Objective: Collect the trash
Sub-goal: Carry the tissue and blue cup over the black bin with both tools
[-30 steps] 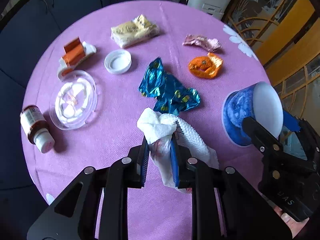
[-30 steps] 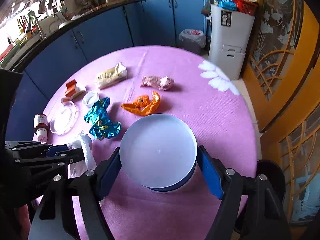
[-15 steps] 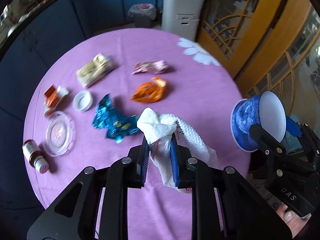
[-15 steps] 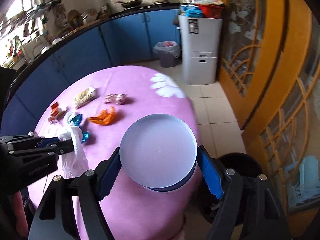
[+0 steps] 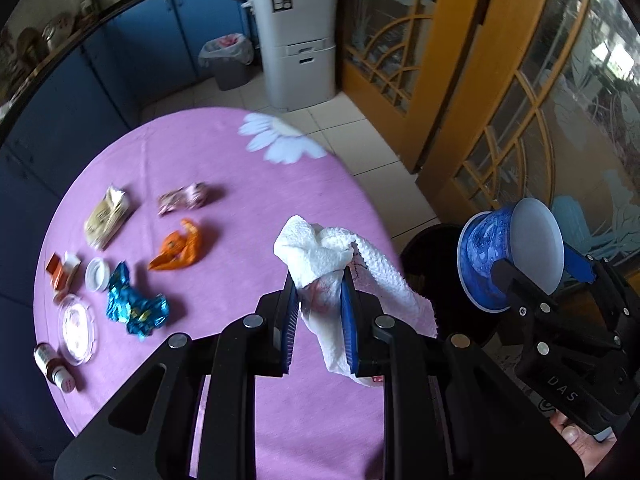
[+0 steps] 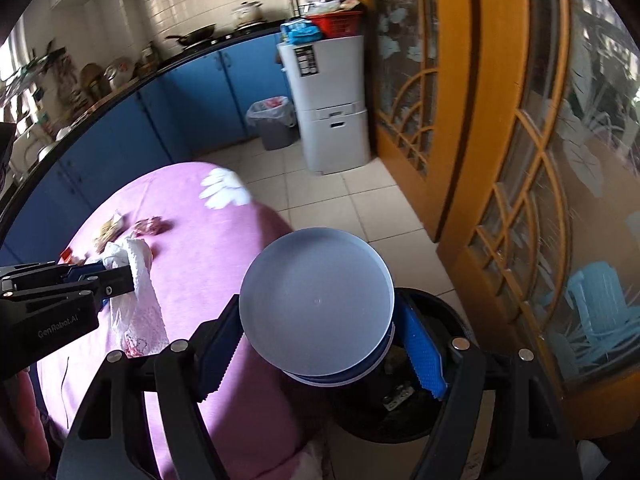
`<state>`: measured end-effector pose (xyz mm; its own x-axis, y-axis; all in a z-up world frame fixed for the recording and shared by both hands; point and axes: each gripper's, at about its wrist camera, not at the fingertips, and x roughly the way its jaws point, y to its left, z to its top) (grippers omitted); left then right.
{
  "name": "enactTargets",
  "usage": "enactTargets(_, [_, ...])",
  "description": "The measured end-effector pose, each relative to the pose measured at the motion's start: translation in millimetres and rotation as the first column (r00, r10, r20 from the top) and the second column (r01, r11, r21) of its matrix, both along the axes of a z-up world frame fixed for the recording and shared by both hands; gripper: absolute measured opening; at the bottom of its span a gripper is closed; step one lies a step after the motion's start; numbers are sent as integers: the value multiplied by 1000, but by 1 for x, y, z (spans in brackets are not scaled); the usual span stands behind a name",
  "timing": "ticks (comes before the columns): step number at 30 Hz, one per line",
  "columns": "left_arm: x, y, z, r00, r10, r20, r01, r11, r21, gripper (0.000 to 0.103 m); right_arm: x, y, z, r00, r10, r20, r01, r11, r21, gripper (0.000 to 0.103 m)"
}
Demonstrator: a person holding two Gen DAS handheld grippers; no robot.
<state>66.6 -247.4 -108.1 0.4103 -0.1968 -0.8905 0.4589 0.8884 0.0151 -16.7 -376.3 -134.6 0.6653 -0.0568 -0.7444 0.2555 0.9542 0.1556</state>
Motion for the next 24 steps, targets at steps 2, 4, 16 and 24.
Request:
enactTargets(2, [0, -12, -1, 1000, -13, 0, 13, 1000, 6, 21, -2, -9, -3, 1000, -18, 1, 18, 1000, 10, 73])
enactTargets(4, [-1, -20, -3, 1000, -23, 1, 23, 1000, 14, 21, -3, -16, -5, 1000, -30, 2, 29, 999, 19, 73])
enactTargets(16, [-2, -57, -13, 998, -69, -3, 69, 996, 51, 21, 1, -43, -29, 998, -59, -28, 60, 997, 40, 73])
enactTargets(24, [-2, -74, -19, 996, -89, -10, 89, 994, 70, 21, 5, -54, -54, 995, -66, -76, 71, 996, 62, 73])
